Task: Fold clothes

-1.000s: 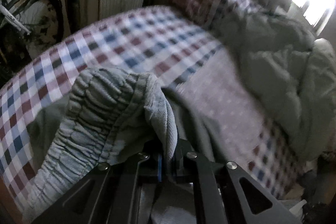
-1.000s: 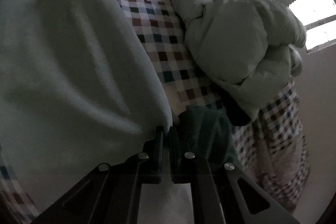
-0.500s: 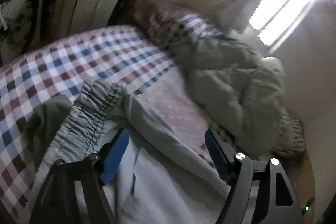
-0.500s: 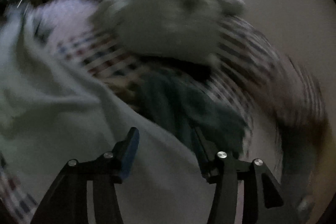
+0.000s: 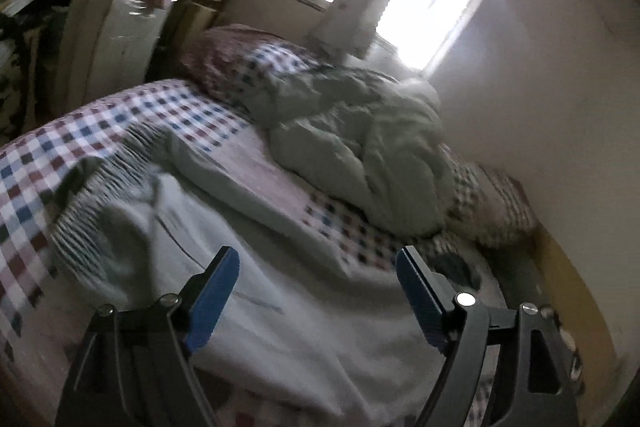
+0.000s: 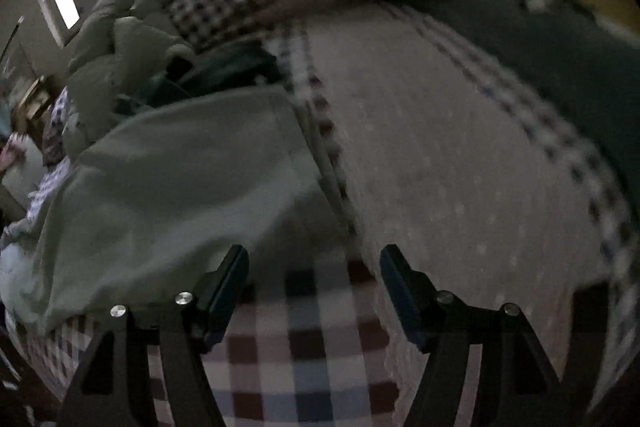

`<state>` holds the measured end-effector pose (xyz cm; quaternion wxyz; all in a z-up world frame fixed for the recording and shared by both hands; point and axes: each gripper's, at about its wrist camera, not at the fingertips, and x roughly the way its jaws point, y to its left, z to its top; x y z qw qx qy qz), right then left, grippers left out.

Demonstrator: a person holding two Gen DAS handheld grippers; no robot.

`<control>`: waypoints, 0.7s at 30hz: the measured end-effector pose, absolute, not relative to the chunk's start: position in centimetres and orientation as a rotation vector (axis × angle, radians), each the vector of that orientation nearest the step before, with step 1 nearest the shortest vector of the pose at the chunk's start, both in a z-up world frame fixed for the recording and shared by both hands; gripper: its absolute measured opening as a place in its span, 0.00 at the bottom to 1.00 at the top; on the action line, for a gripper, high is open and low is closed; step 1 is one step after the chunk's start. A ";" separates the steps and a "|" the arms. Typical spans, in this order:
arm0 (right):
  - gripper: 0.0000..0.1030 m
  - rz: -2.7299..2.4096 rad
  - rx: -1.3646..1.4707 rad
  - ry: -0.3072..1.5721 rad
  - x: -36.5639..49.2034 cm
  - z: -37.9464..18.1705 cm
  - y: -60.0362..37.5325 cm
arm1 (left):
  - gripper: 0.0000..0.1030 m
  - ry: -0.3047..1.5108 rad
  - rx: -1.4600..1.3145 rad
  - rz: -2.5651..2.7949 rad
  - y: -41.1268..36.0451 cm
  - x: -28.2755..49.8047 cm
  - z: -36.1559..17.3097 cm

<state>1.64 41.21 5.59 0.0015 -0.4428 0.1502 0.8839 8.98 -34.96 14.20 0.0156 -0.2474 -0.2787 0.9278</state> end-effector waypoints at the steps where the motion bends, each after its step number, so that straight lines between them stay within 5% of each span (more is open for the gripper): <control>1: 0.70 2.783 -1.395 0.500 1.8 5.0 41.2 | 0.82 -0.844 -0.777 2.861 -33.5 9.2 14.1; 12: 0.70 2.706 -1.317 1.008 -0.6 0.8 42.2 | 0.82 -0.851 -0.820 2.588 -18.4 7.3 9.5; 17: 0.71 2.705 -1.319 1.094 -2.1 0.3 42.4 | 0.82 -0.905 -0.827 2.468 -12.8 5.3 7.0; 21: 0.71 2.608 -1.248 1.368 -2.8 -0.6 44.2 | 0.82 -0.899 -0.805 2.409 -10.2 4.8 5.6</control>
